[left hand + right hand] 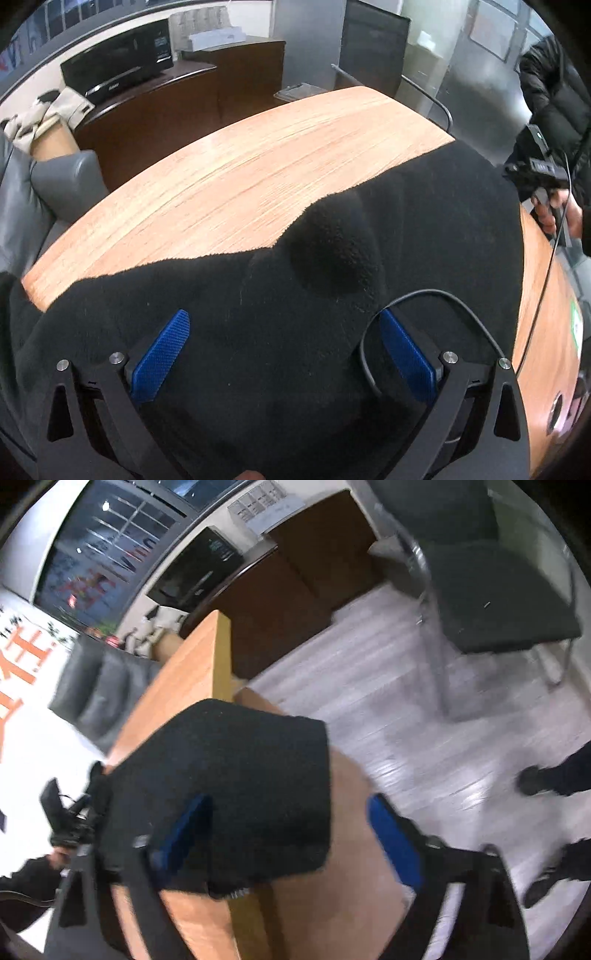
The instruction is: Fold clothes
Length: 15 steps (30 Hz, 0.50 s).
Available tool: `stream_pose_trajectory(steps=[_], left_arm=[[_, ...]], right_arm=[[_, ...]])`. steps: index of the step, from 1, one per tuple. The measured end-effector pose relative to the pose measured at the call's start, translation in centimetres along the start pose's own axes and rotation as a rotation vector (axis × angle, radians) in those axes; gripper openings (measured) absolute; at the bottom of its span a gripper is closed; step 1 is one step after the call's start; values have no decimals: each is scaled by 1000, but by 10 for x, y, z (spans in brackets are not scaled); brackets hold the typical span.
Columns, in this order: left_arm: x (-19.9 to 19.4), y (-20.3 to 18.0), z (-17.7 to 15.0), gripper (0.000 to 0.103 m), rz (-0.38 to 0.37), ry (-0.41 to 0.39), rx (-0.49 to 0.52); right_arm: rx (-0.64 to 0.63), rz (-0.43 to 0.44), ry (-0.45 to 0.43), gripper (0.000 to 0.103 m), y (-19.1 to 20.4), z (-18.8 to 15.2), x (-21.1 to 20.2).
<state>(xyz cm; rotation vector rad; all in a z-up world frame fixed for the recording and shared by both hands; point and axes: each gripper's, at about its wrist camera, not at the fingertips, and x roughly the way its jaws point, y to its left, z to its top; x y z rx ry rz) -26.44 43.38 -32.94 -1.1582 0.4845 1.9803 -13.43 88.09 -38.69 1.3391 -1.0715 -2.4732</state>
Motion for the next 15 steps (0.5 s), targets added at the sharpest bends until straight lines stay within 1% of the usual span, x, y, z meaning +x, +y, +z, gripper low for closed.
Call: stream_pose_trajectory(steps=[1, 2, 3, 4, 5, 6, 7, 9, 10, 12, 13, 14, 15], left_arm=[[0, -1, 1, 103, -1, 1, 0], [0, -1, 2, 103, -2, 4, -4], [0, -2, 3, 103, -1, 6, -6], [-1, -4, 3, 103, 2, 4, -6], [-1, -6, 3, 103, 7, 2, -4], [-2, -7, 4, 103, 11, -8, 1], [-4, -10, 5, 103, 4, -29, 11], [-9, -16, 8, 103, -11, -71, 30], [-10, -19, 9, 103, -16, -86, 41], [4, -29, 15, 103, -17, -67, 69], [13, -29, 17, 103, -16, -49, 70], [22, -26, 18, 103, -20, -34, 61], [23, -27, 17, 103, -16, -41, 60]], right_arm=[[-2, 39, -12, 70, 1, -1, -1], [-28, 42, -31, 47, 8, -1, -6], [-53, 45, -50, 21, 14, -1, -11], [-78, 46, -69, 20, 21, 0, -16], [-100, 42, -87, 13, 29, 1, -23], [-124, 36, -104, 11, 35, 1, -32], [-153, 28, -125, 11, 46, -1, -44], [-201, -16, -177, 10, 68, -1, -67], [-218, -36, -214, 10, 77, -4, -82], [-240, -81, -277, 10, 93, -10, -109], [-245, -100, -288, 10, 97, -13, -116], [-254, -129, -287, 10, 101, -18, -121], [-261, -166, -261, 10, 103, -21, -118]])
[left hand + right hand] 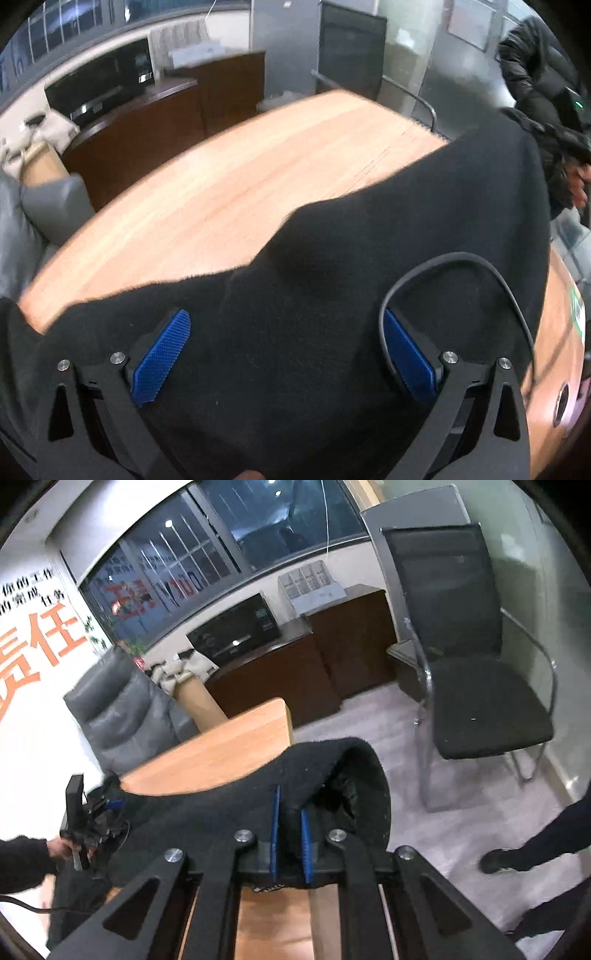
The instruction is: Fold clothes
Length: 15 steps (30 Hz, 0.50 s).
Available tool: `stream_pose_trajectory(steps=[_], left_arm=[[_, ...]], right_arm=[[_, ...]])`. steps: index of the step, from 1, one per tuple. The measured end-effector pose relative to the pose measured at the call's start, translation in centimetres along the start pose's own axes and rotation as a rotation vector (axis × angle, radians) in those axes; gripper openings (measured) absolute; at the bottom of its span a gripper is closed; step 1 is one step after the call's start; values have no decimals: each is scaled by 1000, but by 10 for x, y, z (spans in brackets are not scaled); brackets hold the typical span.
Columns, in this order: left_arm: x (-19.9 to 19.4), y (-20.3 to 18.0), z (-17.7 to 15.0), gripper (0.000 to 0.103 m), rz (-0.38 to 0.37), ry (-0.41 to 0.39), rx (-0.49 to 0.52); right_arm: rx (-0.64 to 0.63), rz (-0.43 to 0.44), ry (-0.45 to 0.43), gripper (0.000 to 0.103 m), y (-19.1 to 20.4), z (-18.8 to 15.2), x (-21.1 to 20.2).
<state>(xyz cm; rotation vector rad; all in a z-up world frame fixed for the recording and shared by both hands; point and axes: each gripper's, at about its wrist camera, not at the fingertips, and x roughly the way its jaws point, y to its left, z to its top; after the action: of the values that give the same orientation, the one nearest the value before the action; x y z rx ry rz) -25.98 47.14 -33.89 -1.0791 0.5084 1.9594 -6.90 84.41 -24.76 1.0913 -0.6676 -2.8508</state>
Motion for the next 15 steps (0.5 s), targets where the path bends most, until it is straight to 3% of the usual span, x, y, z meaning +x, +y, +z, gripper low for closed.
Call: stream_pose_trajectory(steps=[3, 6, 10, 12, 15], left_arm=[[3, 0, -4, 103, 12, -17, -6], [-11, 11, -12, 103, -11, -3, -27], [-50, 18, -28, 103, 13, -57, -81], [-83, 27, -38, 103, 48, -82, -132], [-165, 40, -55, 103, 88, -178, -200]], right_arm=[[-19, -51, 38, 10, 9, -5, -3], [-37, -55, -21, 9, 27, -3, -24], [-65, -55, -86, 9, 51, 2, -56], [-120, -38, -96, 9, 80, 13, -71], [-241, 12, -126, 9, 143, 34, -102]])
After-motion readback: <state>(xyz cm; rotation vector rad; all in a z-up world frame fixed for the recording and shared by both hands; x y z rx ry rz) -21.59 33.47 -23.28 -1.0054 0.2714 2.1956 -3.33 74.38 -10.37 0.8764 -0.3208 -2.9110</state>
